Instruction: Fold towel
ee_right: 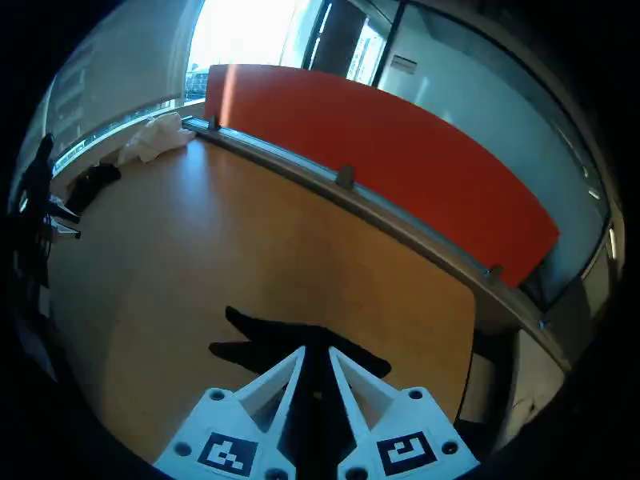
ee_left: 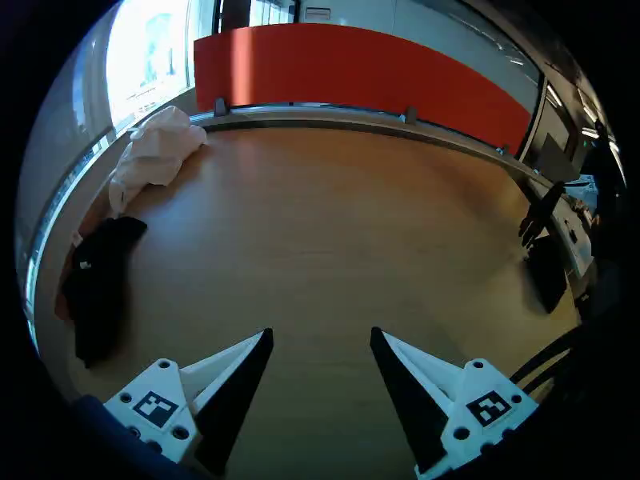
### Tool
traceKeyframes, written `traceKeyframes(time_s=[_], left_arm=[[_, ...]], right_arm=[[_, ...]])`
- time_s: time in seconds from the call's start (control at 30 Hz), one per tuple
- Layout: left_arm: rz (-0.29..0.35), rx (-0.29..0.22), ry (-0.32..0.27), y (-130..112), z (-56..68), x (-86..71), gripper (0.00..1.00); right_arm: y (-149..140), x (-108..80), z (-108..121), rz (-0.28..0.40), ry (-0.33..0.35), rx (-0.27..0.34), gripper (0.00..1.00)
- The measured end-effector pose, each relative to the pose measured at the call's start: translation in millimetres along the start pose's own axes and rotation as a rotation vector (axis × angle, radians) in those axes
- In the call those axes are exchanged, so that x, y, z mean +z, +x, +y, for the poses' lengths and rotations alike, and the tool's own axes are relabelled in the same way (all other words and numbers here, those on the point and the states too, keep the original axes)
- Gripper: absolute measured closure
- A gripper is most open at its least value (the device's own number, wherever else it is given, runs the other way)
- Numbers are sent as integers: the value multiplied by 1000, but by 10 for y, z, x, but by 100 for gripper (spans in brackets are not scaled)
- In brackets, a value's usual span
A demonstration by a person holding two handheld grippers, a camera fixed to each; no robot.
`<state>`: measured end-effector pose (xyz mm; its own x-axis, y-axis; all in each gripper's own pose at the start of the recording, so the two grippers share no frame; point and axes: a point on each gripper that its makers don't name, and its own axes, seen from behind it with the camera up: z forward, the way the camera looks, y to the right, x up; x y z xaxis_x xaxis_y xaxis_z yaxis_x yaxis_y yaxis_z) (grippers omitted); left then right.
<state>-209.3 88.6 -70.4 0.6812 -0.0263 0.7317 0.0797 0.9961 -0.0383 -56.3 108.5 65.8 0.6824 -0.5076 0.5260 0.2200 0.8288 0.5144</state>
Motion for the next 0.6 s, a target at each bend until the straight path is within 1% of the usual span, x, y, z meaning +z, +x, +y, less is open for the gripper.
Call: traceKeyframes(time_s=[0.2, 0.47, 0.6], left_arm=[[-3, 6, -7, -5, 61, 3, 10], [1, 14, -9, 30, 82, -8, 10], [5, 15, -9, 52, 80, -29, 10]], right_arm=[[-122, -58, 72, -11, -12, 16, 95], [-270, -150, 103, -22, -25, 31, 95], [-433, -248, 120, -42, -33, 37, 95]])
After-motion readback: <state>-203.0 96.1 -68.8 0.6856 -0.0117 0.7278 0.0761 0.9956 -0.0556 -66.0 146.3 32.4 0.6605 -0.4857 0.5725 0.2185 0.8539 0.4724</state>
